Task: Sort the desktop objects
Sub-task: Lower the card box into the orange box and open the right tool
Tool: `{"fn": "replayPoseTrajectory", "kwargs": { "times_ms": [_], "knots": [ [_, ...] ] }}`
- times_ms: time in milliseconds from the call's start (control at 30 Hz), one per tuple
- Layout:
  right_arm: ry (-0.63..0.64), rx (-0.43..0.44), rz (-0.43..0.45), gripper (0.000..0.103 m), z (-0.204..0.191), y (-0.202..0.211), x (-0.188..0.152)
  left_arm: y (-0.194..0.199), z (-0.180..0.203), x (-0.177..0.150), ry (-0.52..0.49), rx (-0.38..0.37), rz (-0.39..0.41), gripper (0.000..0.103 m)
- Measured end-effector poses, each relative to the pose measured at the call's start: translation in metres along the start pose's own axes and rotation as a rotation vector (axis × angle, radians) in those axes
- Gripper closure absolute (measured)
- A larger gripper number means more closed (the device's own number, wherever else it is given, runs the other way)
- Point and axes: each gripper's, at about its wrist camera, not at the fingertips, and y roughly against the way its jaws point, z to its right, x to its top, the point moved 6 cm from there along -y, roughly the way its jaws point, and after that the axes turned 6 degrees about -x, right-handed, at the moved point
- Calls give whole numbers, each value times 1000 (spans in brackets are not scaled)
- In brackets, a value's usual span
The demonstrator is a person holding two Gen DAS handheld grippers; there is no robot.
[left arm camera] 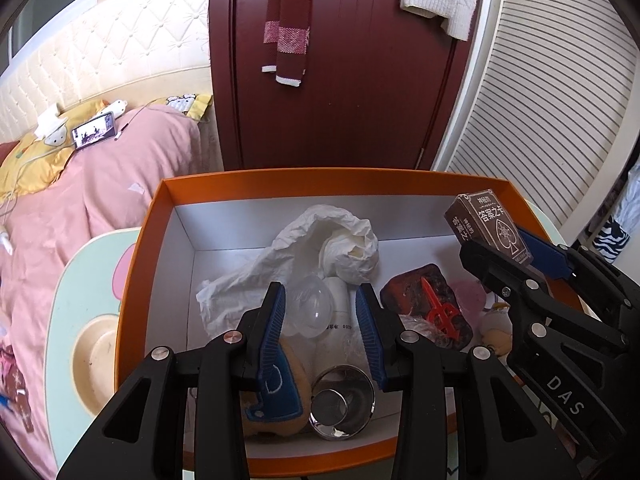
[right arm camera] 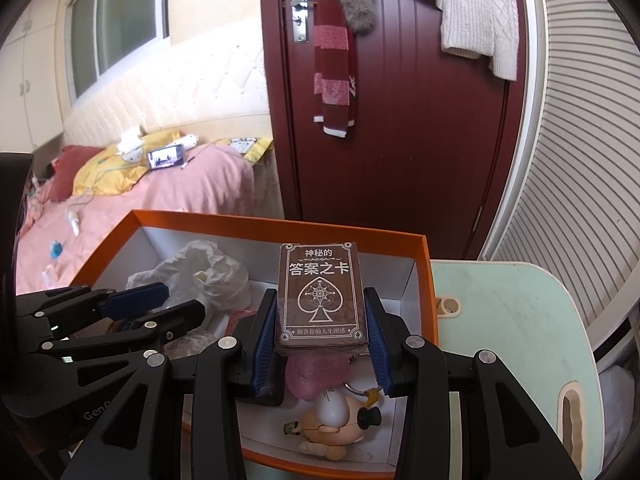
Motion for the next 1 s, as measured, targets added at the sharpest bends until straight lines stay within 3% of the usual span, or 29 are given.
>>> {"fn": "replayPoseTrajectory", "kwargs": {
  "times_ms": [1000],
  "knots": [
    [7,-5,-1,63,3,0,1,0,-1,-1,-2,3,2,64]
  ]
}}
